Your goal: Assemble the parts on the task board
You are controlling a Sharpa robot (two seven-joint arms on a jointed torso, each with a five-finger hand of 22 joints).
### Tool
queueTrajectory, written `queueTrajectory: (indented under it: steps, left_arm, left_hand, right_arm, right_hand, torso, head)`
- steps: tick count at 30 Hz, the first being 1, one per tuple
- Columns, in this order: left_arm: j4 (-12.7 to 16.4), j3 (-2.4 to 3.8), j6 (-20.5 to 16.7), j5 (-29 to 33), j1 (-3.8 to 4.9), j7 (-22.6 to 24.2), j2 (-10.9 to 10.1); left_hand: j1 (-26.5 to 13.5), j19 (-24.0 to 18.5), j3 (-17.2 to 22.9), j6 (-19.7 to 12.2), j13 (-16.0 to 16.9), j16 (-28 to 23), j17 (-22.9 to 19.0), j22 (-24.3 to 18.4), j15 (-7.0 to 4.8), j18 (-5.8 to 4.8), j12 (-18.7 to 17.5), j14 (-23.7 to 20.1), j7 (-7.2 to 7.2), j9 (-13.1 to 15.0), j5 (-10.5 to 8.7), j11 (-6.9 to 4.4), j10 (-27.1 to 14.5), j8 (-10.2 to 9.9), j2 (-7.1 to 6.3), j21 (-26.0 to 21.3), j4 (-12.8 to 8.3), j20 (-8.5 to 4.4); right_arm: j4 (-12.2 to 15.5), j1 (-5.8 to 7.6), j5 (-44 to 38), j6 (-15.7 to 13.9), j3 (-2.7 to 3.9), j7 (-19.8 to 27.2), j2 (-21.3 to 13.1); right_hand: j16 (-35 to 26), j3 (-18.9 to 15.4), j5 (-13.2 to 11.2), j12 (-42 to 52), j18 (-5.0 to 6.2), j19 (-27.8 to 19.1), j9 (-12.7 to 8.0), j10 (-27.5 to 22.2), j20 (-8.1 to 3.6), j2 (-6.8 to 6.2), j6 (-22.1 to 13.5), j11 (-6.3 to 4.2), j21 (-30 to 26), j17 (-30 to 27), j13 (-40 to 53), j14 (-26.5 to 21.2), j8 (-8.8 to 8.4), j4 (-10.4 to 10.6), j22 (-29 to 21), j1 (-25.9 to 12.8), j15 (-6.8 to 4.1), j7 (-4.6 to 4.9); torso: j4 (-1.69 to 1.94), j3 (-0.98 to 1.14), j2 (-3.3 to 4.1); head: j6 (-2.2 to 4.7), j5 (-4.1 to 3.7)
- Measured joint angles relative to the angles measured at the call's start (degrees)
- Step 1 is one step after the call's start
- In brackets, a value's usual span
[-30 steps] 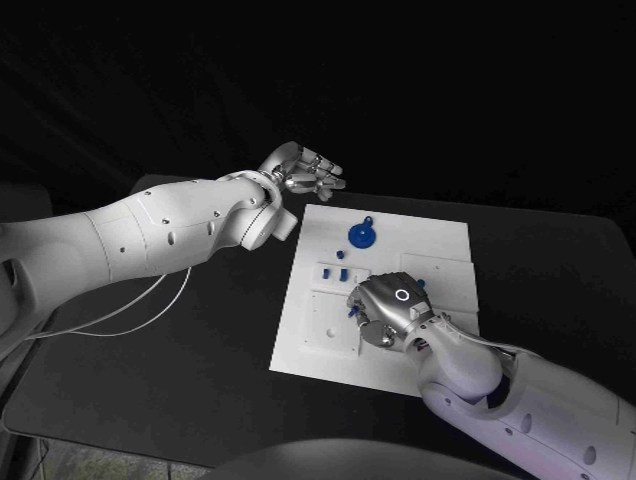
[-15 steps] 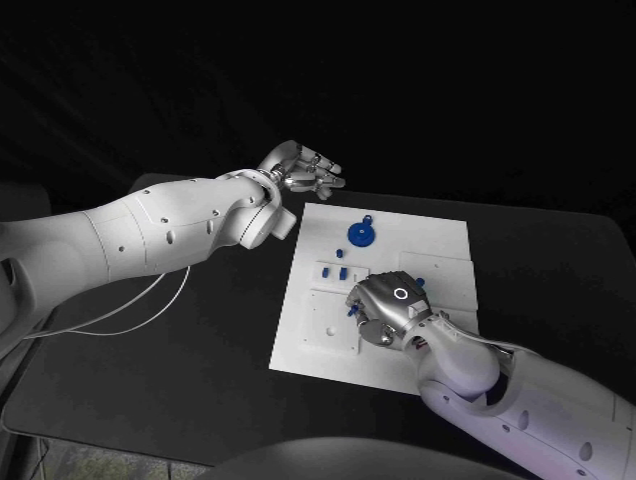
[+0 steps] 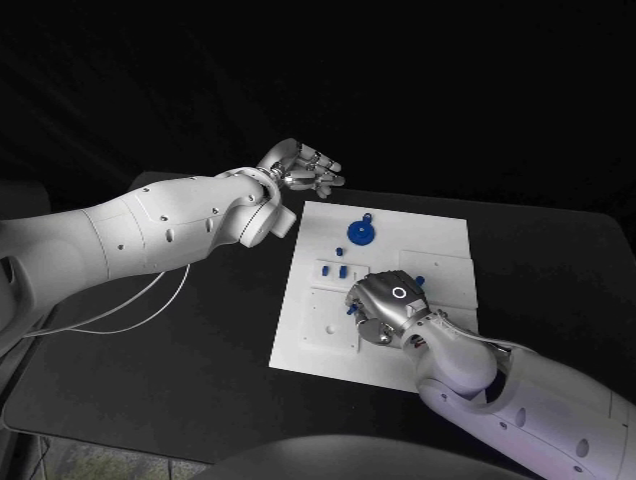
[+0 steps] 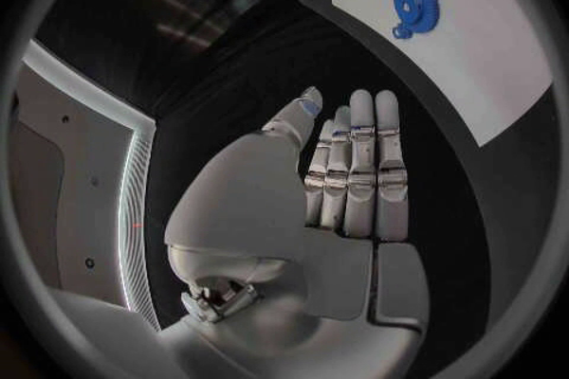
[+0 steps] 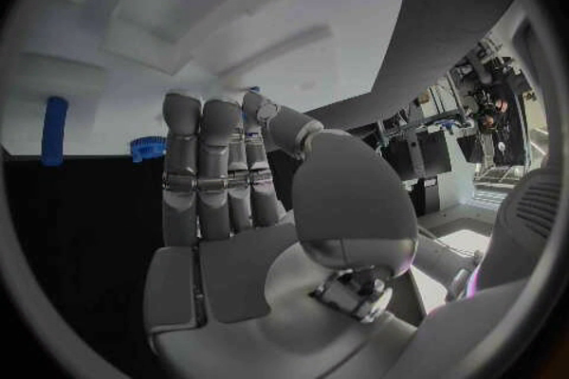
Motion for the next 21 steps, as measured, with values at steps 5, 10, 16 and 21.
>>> queueTrajectory:
  steps: [5,10,16,21]
  left_arm:
    - [0.0,0.00,0.0,0.0,0.00,0.0,0.0]
    - [0.0,0.00,0.1,0.0,0.00,0.0,0.0]
    - [0.0,0.00,0.1,0.0,0.00,0.0,0.0]
    - [0.0,0.00,0.1,0.0,0.00,0.0,0.0]
  left_hand:
    - [0.0,0.0,0.0,0.0,0.0,0.0,0.0,0.0,0.00,0.00,0.0,0.0,0.00,0.0,0.00,0.00,0.0,0.0,0.00,0.0,0.0,0.00]
    - [-0.2,0.0,0.0,0.0,0.0,0.0,0.0,-0.2,0.00,0.00,0.0,0.0,0.00,0.0,0.00,0.21,-0.2,0.0,0.23,0.0,0.0,0.00]
    - [-0.2,0.0,0.0,0.0,0.0,0.0,0.0,-0.2,0.00,0.00,0.0,0.0,0.00,0.0,0.00,0.21,-0.2,0.0,0.23,0.0,0.0,0.00]
    - [-0.2,0.0,0.0,0.0,0.0,0.0,0.0,-0.2,0.00,0.00,0.0,0.0,0.00,0.0,0.00,0.21,-0.2,0.0,0.23,0.0,0.0,0.00]
  right_arm:
    - [-0.2,0.13,0.0,0.0,-0.26,-0.1,0.0]
    - [-0.4,0.32,0.0,0.0,-0.54,-0.2,0.1]
    - [-0.5,0.55,0.0,0.0,-0.81,-0.3,0.3]
    - [-0.5,0.64,0.2,0.0,-0.98,-0.3,0.4]
  right_hand:
    - [0.0,0.0,0.0,0.0,-0.04,0.0,0.0,0.0,0.00,0.00,-0.1,0.00,0.0,0.0,0.0,0.0,-0.02,0.0,0.0,0.0,0.00,-0.07]
    - [0.0,0.0,0.0,0.0,-0.07,0.0,0.0,0.0,0.00,0.00,-0.1,0.00,0.0,-0.1,0.0,0.0,-0.05,0.0,0.0,0.0,0.00,-0.01]
    - [0.0,0.0,0.0,0.0,0.15,0.0,0.0,0.0,0.00,0.00,0.0,0.01,0.0,-0.2,0.0,0.0,0.02,0.0,0.0,0.0,0.01,0.07]
    - [0.0,0.0,0.0,0.0,0.44,0.0,0.0,0.0,0.00,0.00,0.0,0.01,-0.3,-0.3,0.0,0.0,0.03,0.0,0.0,0.0,0.02,0.07]
  torso:
    - [0.00,-0.01,-0.01]
    - [0.00,-0.02,-0.01]
    - [0.00,-0.01,-0.01]
    - [0.00,-0.01,-0.01]
  head:
    - [-0.17,0.03]
    - [-0.20,0.03]
    - [-0.24,-0.05]
    - [-0.24,-0.09]
